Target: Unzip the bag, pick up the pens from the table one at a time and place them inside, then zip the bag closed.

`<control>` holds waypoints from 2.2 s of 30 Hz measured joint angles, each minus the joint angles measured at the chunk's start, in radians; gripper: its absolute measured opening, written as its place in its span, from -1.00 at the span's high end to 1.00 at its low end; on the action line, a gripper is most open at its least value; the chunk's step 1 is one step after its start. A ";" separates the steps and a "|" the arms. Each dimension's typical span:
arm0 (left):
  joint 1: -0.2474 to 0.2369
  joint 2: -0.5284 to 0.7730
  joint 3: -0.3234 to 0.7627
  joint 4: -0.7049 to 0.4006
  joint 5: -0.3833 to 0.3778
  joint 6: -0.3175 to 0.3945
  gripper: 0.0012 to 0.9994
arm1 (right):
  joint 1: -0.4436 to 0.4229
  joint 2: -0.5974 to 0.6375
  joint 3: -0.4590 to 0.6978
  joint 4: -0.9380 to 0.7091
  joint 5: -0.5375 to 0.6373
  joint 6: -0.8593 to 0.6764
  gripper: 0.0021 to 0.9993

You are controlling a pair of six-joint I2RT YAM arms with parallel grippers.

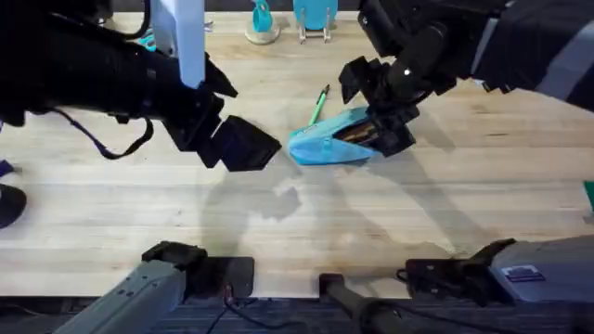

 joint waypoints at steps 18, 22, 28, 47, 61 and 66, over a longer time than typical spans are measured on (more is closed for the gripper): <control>0.000 0.000 0.000 0.000 0.000 0.000 -0.99 | -0.046 -0.123 0.046 -0.013 -0.010 -0.344 -0.99; 0.000 0.000 0.000 0.000 0.000 0.000 -0.99 | -0.046 -0.134 0.096 -0.014 -0.010 -0.537 -0.99; 0.000 0.000 0.000 0.000 0.000 0.000 -0.99 | -0.076 -0.133 0.121 0.013 -0.010 -0.801 -0.99; 0.000 0.000 0.000 0.000 0.000 0.000 -0.99 | -0.158 0.072 0.317 0.077 -0.058 -1.099 -0.99; 0.000 0.000 0.000 0.000 0.000 0.000 -0.99 | -0.103 0.273 0.400 0.126 -0.116 -1.203 -0.99; 0.000 0.000 0.000 0.000 0.000 0.000 -0.99 | -0.100 0.312 0.402 0.169 -0.121 -1.208 -0.99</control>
